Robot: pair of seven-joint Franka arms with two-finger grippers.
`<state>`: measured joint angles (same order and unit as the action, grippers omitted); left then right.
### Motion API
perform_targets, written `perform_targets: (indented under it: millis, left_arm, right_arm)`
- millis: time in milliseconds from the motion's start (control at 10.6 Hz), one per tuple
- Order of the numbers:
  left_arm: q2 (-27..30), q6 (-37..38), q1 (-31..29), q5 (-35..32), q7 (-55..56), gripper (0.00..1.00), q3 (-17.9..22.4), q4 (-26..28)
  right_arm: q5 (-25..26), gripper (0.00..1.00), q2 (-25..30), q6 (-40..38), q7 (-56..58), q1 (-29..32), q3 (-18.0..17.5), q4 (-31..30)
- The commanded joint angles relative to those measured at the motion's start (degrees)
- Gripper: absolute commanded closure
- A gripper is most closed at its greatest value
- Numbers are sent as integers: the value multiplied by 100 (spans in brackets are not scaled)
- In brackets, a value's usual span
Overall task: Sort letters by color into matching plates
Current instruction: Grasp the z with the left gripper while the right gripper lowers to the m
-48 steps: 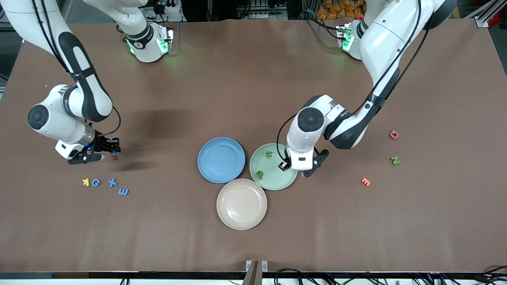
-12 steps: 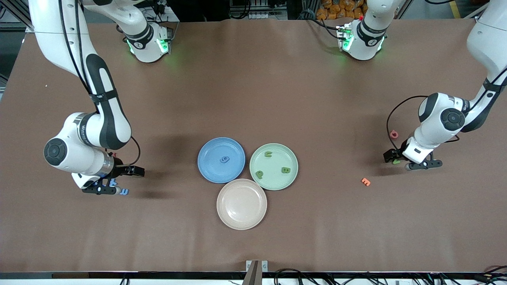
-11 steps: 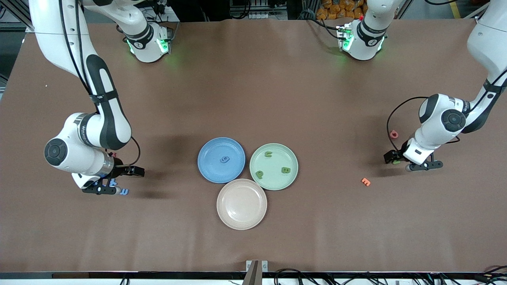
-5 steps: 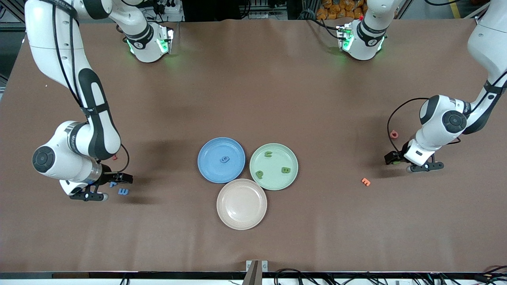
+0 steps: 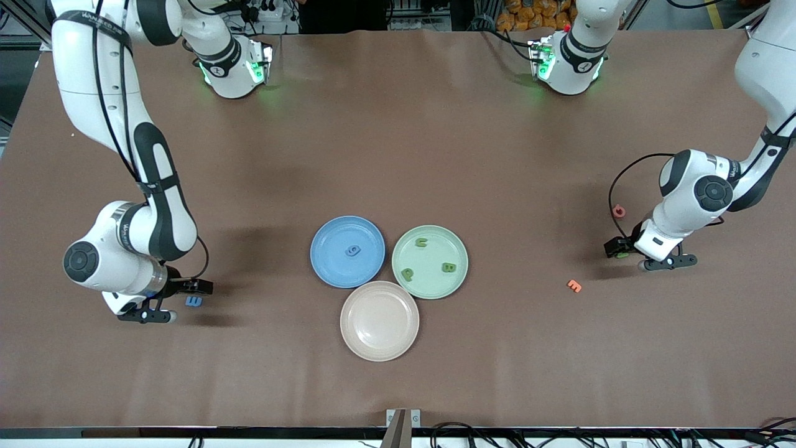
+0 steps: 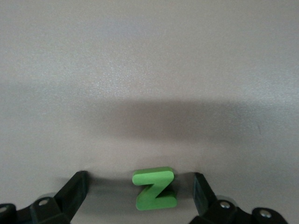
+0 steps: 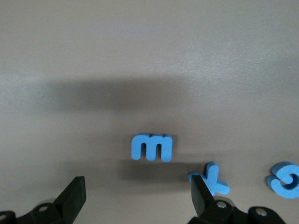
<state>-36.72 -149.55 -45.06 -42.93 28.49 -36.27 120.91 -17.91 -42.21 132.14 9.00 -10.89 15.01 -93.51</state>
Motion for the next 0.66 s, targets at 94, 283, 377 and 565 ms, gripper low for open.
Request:
perform_targets:
  millis: [94,283,377,565]
  left_arm:
    - [33,180,-56,-67,78,100,-3,47]
    - [24,180,-30,-40,401,100,-12,29]
    - [24,180,-12,-40,490,100,-20,29]
    - [42,180,-12,-40,508,100,-38,20]
  right_arm:
    - [-63,0,-287,277,32,166,-59,211]
    - [-81,0,-340,391,14,166,-59,202]
    - [-81,0,-340,400,6,166,-59,202]
    - [-98,0,-349,418,-12,166,-68,193]
